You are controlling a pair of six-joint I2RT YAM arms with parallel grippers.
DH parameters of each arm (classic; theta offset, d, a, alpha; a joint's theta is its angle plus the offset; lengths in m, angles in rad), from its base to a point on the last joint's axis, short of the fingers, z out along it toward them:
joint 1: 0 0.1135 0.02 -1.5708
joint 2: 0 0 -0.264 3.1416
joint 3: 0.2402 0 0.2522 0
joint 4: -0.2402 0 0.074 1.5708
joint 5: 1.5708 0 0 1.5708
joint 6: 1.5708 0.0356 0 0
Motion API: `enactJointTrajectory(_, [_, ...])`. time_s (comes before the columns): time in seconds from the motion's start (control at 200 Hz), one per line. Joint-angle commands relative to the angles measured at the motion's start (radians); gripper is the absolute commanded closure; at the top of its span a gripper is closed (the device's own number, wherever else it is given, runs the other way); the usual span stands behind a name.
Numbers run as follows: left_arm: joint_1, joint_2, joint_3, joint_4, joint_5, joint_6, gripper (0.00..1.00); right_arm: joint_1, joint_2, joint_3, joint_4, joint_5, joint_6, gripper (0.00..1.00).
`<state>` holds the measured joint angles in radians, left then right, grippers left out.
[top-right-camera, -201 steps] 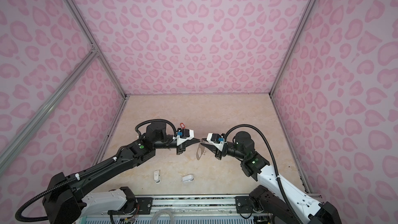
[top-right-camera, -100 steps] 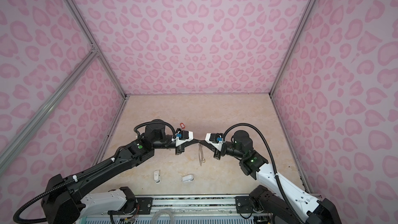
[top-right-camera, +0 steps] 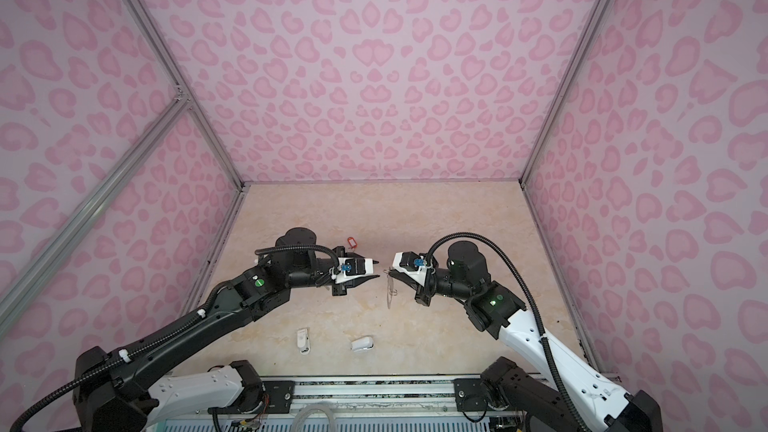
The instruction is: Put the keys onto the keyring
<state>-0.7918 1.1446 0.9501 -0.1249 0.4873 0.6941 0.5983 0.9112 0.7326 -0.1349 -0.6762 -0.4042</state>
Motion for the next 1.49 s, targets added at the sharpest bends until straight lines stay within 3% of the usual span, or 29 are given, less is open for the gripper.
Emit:
enactJointTrajectory(0.0, [-0.017, -0.013, 0.013, -0.009, -0.047, 0.061, 0.68, 0.0, 0.012, 0.032, -0.105, 0.021, -0.018, 1.0])
enactJointTrajectory(0.29, [-0.053, 0.012, 0.032, 0.0, -0.062, 0.072, 0.69, 0.001, 0.041, 0.075, -0.155, 0.006, -0.028, 1.0])
enactJointTrajectory(0.45, [-0.049, 0.025, 0.038, 0.03, -0.085, -0.004, 0.7, 0.001, 0.02, 0.038, -0.1, 0.005, -0.047, 1.0])
enactJointTrajectory(0.675, [-0.034, 0.029, 0.023, 0.042, -0.033, -0.059, 0.72, 0.001, 0.006, -0.005, -0.029, -0.016, -0.034, 1.0])
enactJointTrajectory(0.78, [-0.011, 0.019, -0.002, 0.085, 0.0, -0.125, 0.73, 0.001, -0.012, -0.053, 0.064, -0.011, -0.032, 1.0])
enactJointTrajectory(0.88, [0.084, -0.01, -0.036, 0.159, 0.098, -0.251, 0.74, 0.002, -0.033, -0.126, 0.213, -0.014, 0.009, 1.0])
enactJointTrajectory(0.95, [0.117, -0.038, -0.069, 0.193, 0.138, -0.272, 0.74, 0.002, -0.042, -0.173, 0.323, -0.024, 0.048, 1.0])
enactJointTrajectory(1.175, [0.119, -0.068, -0.158, 0.281, 0.222, -0.312, 0.75, 0.002, -0.042, -0.242, 0.541, -0.042, 0.101, 1.0])
enactJointTrajectory(1.49, [0.101, -0.036, -0.181, 0.343, 0.239, -0.325, 0.76, 0.002, -0.031, -0.246, 0.612, -0.083, 0.132, 1.0])
